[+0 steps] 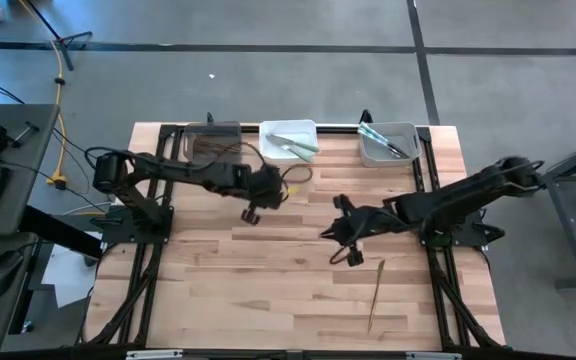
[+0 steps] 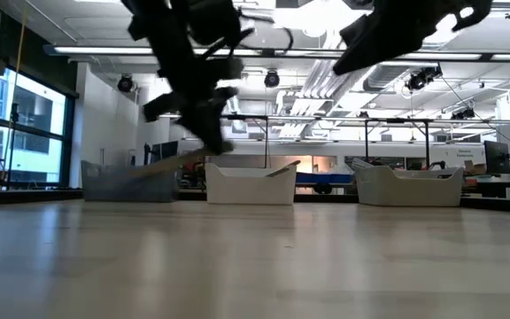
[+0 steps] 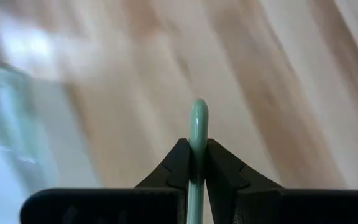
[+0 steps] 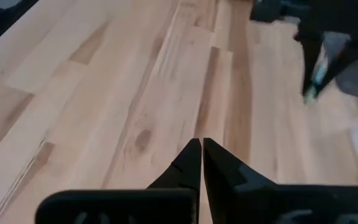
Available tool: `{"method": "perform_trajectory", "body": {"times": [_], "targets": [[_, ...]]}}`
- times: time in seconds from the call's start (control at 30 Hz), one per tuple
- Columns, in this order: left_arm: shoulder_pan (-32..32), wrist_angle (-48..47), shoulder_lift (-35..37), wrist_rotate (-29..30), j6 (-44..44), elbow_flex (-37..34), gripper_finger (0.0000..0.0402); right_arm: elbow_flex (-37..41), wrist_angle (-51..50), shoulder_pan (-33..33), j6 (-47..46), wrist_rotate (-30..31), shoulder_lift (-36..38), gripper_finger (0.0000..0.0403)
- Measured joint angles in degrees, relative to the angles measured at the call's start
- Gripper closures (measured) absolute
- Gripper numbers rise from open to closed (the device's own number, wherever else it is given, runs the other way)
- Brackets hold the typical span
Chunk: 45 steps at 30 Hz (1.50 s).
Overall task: Sort silverware by color (type)
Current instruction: Put the green knife into the white bin
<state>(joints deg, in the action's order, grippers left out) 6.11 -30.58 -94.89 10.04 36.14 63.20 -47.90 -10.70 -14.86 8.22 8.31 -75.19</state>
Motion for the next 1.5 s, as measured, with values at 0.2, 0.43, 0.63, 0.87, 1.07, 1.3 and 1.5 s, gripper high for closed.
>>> {"method": "perform_trajectory", "body": {"times": [0.2, 0.43, 0.63, 0.87, 1.07, 1.3, 1.5], "targets": [[3.94, 5.98, 0.02, -3.47, 3.62, 6.03, 0.0386, 0.0, -4.04, -3.89, -2.87, 6.71, 3.54, 0.0403], [8.71, 19.21, 0.09, -10.08, 6.4, 8.61, 0.0386, 0.0, -6.0, -7.06, -3.8, 11.08, 3.73, 0.0403], [12.16, 30.45, -1.03, -11.32, 8.05, 7.46, 0.0386, 0.0, -6.45, -7.82, -3.84, 11.45, 3.73, 0.0403], [16.59, 36.65, -5.63, -11.51, 9.16, 6.21, 0.0386, 0.0, -7.01, -7.81, -3.4, 11.57, 3.71, 0.0403], [18.36, 39.11, -10.79, -10.99, 8.99, 6.2, 0.0386, 0.0, -7.11, -7.79, -3.68, 11.55, 3.71, 0.0403], [18.69, 39.72, -11.68, -10.11, 8.11, 6.19, 0.0369, 0.0, -7.18, -7.79, -3.68, 11.55, 3.71, 0.0403], [19.01, 37.89, -11.76, -8.67, 5.94, 6.19, 0.031, 0.0, -7.19, -7.64, -3.97, 12.01, 3.71, 0.0403]]}}
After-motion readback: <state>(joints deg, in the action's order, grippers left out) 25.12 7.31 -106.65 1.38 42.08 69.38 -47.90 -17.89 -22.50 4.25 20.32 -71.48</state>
